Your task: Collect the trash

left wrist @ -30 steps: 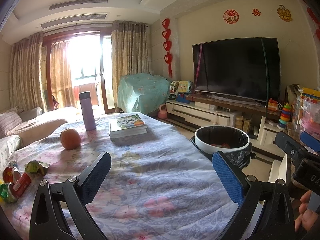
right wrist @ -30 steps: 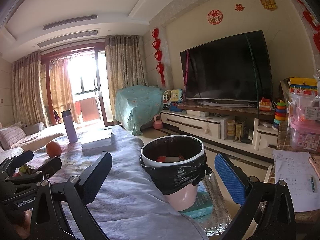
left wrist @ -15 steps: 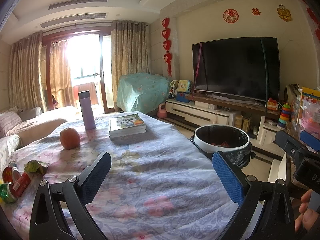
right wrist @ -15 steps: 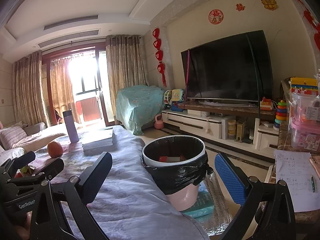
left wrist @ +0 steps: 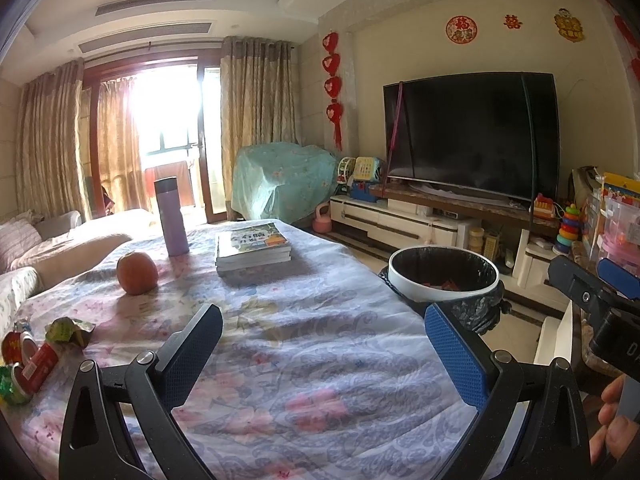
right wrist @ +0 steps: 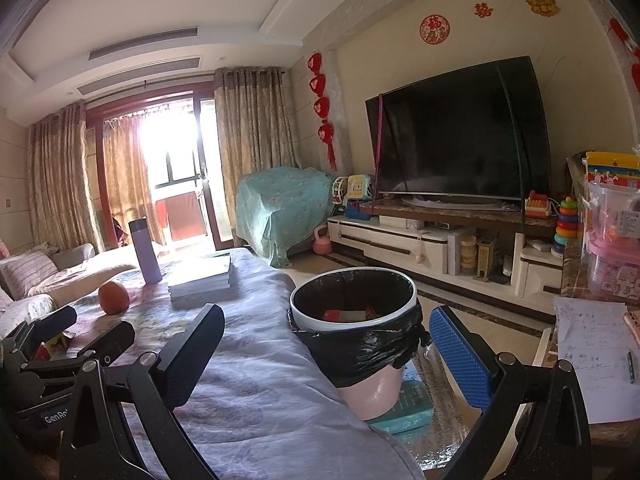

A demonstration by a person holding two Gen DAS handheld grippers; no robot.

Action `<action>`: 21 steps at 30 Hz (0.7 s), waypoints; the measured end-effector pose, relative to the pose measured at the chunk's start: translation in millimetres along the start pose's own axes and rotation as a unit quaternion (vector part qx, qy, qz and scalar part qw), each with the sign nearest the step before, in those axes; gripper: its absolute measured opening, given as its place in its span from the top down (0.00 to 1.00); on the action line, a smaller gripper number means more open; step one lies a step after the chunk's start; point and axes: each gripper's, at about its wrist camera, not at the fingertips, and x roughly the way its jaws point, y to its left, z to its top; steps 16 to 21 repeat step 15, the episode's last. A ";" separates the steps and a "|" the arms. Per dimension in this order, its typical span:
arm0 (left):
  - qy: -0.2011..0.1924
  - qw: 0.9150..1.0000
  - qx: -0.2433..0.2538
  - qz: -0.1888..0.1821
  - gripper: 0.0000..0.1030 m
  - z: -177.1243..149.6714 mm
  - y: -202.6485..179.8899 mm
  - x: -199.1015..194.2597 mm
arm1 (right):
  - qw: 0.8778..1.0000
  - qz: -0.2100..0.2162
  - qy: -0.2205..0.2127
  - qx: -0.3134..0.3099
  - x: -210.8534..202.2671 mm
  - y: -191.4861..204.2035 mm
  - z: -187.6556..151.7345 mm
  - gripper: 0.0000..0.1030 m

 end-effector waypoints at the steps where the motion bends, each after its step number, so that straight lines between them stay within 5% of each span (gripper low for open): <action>1: 0.001 1.000 0.000 -0.002 0.01 -0.2 0.4 0.6 | 1.000 0.000 0.000 0.000 0.5 0.5 -0.1 0.00; 21: 0.011 1.000 -0.011 -0.006 0.01 0.2 12.0 7.1 | 1.000 0.007 0.008 0.007 10.1 3.3 -1.5 0.00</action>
